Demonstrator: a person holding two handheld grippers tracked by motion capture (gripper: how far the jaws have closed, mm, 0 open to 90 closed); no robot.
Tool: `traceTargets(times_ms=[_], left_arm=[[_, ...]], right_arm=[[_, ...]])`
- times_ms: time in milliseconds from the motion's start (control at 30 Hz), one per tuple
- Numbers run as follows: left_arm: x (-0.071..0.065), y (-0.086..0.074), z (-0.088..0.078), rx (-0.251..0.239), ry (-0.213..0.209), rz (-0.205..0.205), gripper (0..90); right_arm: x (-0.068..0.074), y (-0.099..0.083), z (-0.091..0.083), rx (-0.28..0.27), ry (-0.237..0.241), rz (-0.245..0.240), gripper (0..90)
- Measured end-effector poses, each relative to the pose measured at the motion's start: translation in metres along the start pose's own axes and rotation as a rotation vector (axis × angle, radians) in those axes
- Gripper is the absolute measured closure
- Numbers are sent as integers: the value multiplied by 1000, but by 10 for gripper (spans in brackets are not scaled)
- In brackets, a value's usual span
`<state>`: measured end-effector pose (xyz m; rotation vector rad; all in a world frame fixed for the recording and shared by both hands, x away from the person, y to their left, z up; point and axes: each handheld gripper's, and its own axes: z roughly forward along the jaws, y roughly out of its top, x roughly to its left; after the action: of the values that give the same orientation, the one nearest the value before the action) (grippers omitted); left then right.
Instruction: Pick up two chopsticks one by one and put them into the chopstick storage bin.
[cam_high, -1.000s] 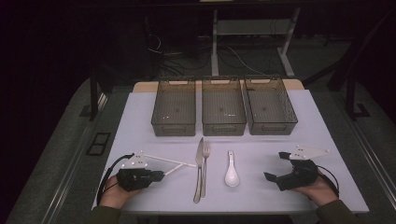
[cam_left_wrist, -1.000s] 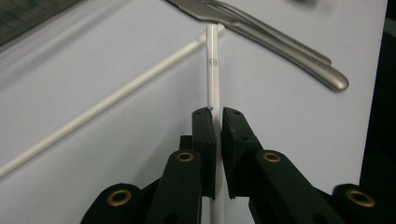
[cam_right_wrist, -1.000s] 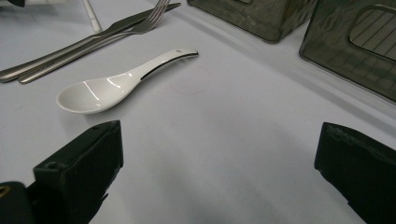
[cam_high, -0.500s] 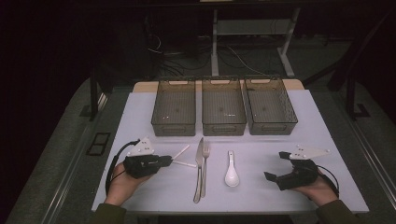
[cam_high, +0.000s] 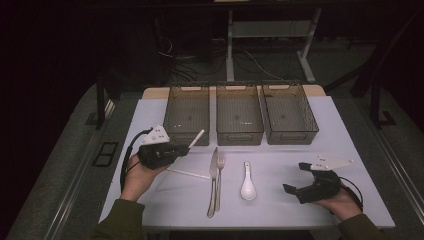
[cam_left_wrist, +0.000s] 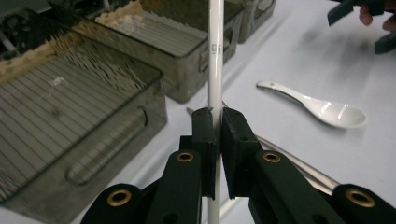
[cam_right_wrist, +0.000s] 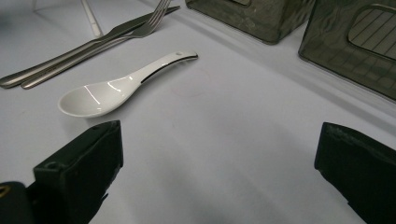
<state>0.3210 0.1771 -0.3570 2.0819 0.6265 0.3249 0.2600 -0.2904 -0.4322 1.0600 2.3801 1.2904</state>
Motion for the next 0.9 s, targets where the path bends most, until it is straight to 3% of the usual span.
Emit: traceTargets(times_ms=[533,900], left_arm=[[22,53,-4,-24,48,8,836],[49,97,-4,-58,95,14,836]], right_arm=[[-1,0,-1,-15,12,24,13],[-1,0,-2,-19,16,22,13]])
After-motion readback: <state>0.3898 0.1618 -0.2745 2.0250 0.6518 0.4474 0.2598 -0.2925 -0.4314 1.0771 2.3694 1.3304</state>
